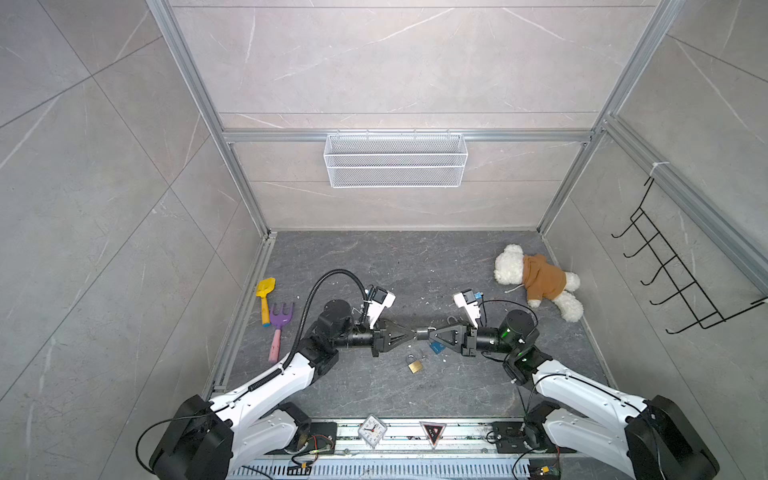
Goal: Lock with the key
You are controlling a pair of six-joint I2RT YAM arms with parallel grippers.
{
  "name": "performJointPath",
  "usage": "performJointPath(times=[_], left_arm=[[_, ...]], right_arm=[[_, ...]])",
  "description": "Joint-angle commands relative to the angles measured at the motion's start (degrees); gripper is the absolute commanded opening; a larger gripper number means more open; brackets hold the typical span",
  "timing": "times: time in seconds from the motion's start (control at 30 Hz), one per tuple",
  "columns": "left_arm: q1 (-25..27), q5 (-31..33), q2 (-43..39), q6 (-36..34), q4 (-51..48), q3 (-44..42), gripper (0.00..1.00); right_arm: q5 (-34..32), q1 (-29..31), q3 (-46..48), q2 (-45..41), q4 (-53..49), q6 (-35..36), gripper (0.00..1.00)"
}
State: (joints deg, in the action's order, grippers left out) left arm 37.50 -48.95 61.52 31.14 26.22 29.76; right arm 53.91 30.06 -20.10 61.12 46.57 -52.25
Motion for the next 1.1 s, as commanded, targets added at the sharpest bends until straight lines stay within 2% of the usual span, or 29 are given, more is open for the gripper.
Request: performJointPath(times=[0.0,0.03,0.1,0.37,0.67,1.07], left_arm=[[0.1,-0.9,-0.4,-0.3,2.7,1.4,0.07],[0.1,-0.8,-0.5,-0.4,2.6,1.4,0.02],[0.1,-0.5,-0.6,-0.3,2.6,1.3,0.0],[0.0,1.1,-1.3,0.8,2.6,1.2,0.0],[-0.2,0.3,2.3,7.4,2.0,3.4,0.0],[-1.7,2.2,-1.3,4.5,-4.0,2.5,0.0]], right_arm=[[-0.3,-0.1,0.0,0.0,2.0,1.3,0.0],[-0.3,-0.1,0.0,0.0,2.0,1.4,0.0],[-0.5,-0.3,0.3,0.0,2.2,1.7,0.0],[-1.1,-1.2,2.2,-0.3,6.1,1.5,0.0],[-1.3,-2.4,5.1,-1.2,13.7,1.7,0.0],[-1.1,-5.7,7.2,-4.1,14.8,0.8,0.0]])
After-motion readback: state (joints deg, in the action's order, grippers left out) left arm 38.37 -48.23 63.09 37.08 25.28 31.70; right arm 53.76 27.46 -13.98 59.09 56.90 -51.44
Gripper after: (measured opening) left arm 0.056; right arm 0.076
